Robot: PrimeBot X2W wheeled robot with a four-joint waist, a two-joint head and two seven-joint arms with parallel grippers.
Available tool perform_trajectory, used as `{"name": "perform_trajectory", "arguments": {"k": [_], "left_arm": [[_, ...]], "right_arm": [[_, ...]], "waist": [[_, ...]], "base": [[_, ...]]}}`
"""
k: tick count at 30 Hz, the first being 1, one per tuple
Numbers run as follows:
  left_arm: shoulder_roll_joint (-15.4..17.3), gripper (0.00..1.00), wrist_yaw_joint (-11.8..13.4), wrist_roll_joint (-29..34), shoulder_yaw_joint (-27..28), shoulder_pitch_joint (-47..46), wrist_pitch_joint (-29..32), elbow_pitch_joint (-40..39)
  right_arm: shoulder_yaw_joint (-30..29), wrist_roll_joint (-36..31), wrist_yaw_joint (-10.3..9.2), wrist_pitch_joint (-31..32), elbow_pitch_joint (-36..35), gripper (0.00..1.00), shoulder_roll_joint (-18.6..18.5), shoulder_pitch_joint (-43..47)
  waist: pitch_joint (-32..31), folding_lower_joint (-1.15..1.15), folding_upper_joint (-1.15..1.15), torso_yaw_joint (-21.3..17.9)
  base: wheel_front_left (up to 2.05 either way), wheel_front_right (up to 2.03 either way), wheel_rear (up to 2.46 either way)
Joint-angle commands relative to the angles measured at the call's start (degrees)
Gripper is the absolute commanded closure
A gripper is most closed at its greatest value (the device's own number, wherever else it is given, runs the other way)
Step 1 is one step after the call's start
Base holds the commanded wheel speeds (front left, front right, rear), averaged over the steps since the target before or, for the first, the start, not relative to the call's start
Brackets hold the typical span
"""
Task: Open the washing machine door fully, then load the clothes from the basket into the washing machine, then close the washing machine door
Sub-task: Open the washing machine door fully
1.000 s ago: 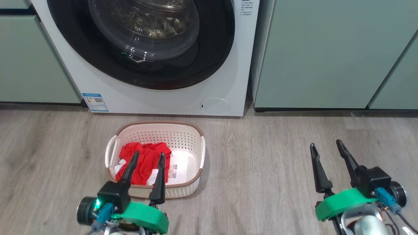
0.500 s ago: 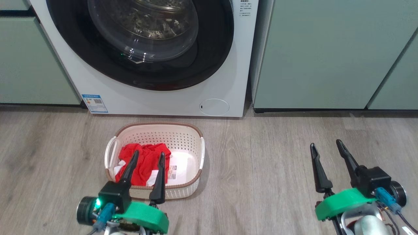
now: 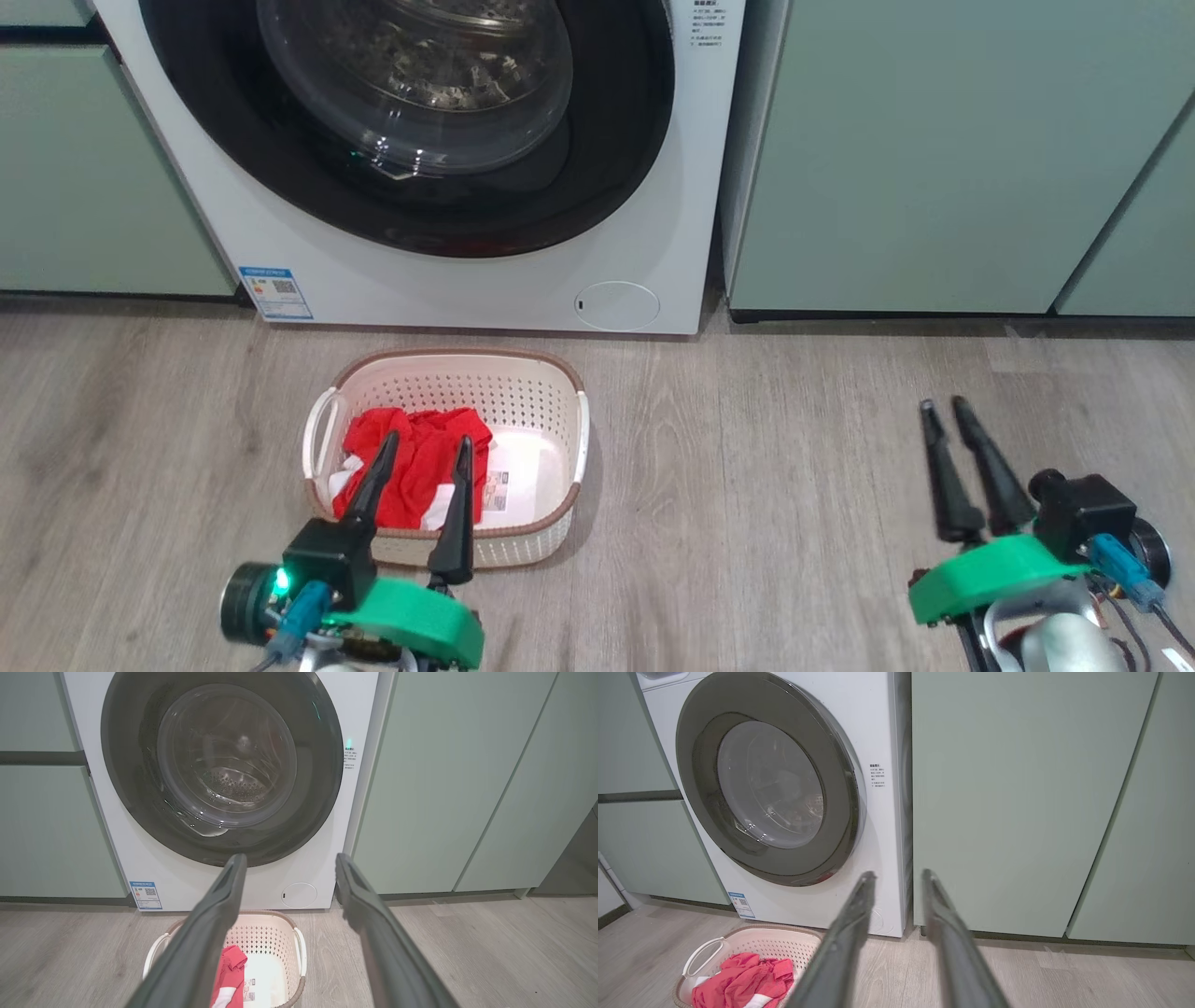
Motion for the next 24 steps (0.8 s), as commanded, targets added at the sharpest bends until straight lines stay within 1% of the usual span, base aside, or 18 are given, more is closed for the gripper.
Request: {"name": "perform_trajectory", "arguments": {"k": [1, 4, 8, 10, 12, 15, 16, 18, 20, 24], "left_arm": [[0.1, 0.0, 0.0, -0.3, 1.5, -1.6, -0.7, -1.7], [0.1, 0.0, -0.3, -0.3, 1.4, -1.6, -0.7, -1.9], [0.1, 0.0, -0.6, -0.3, 1.6, -1.8, -0.7, -2.3], [0.1, 0.0, -0.6, -0.2, 1.7, -1.9, -0.7, -2.4], [0.1, 0.0, -0.7, -0.1, 1.6, -2.1, -0.7, -2.4], [0.1, 0.0, -0.7, 0.1, 1.0, -3.3, -0.7, -2.9], [0.1, 0.0, -0.7, 0.1, 1.0, -3.3, -0.7, -2.9], [0.1, 0.0, -0.6, 0.1, 0.5, -4.6, -0.7, -3.3], [0.1, 0.0, -0.5, -0.1, 0.0, -6.1, -0.7, -3.7], [0.1, 0.0, -0.7, -0.4, -0.3, -9.4, -0.7, -3.9]], "right_arm": [[1.2, 0.0, -0.01, -0.5, -2.3, 1.0, -0.5, -2.9], [-0.2, 0.5, -0.01, -0.5, -1.0, 1.0, -0.5, -2.9], [-1.1, 1.0, -0.01, -0.5, -1.2, 1.0, -0.5, -3.6], [-2.7, 3.3, -0.01, -0.5, -1.2, 1.0, -0.5, -4.2], [-2.5, 6.7, -0.01, -0.2, -0.1, 1.0, -0.5, -5.0], [-3.5, 9.6, -0.01, 0.0, 0.0, 1.0, -0.5, -8.0], [-3.5, 9.6, -0.01, 0.0, 0.0, 1.0, -0.5, -8.0], [-4.0, 11.4, -0.01, 0.7, -0.3, 1.0, -0.5, -10.7], [-4.6, 14.6, -0.01, 2.3, -0.5, 1.0, -0.5, -14.1], [-6.0, 19.0, -0.01, 7.7, -1.6, 1.0, -0.5, -22.2]], "waist": [[0.2, 0.0, 0.0, 0.2], [0.5, 0.0, 0.0, 0.4], [1.5, 0.0, 0.0, 0.8], [2.2, 0.0, 0.0, 1.0], [3.0, 0.0, 0.0, 1.2], [5.9, 0.0, 0.0, 1.7], [5.9, 0.0, 0.0, 1.7], [8.3, 0.0, 0.0, 2.2], [10.8, 0.0, 0.0, 2.6], [16.3, 0.0, 0.0, 3.6]], "base": [[0.0, 0.0, 0.0], [0.0, 0.0, 0.0], [0.0, 0.0, 0.0], [0.0, 0.0, 0.0], [0.0, 0.0, 0.0], [0.0, 0.0, 0.0], [0.0, 0.0, 0.0], [0.0, 0.0, 0.0], [0.0, 0.0, 0.0], [0.0, 0.0, 0.0]]}}
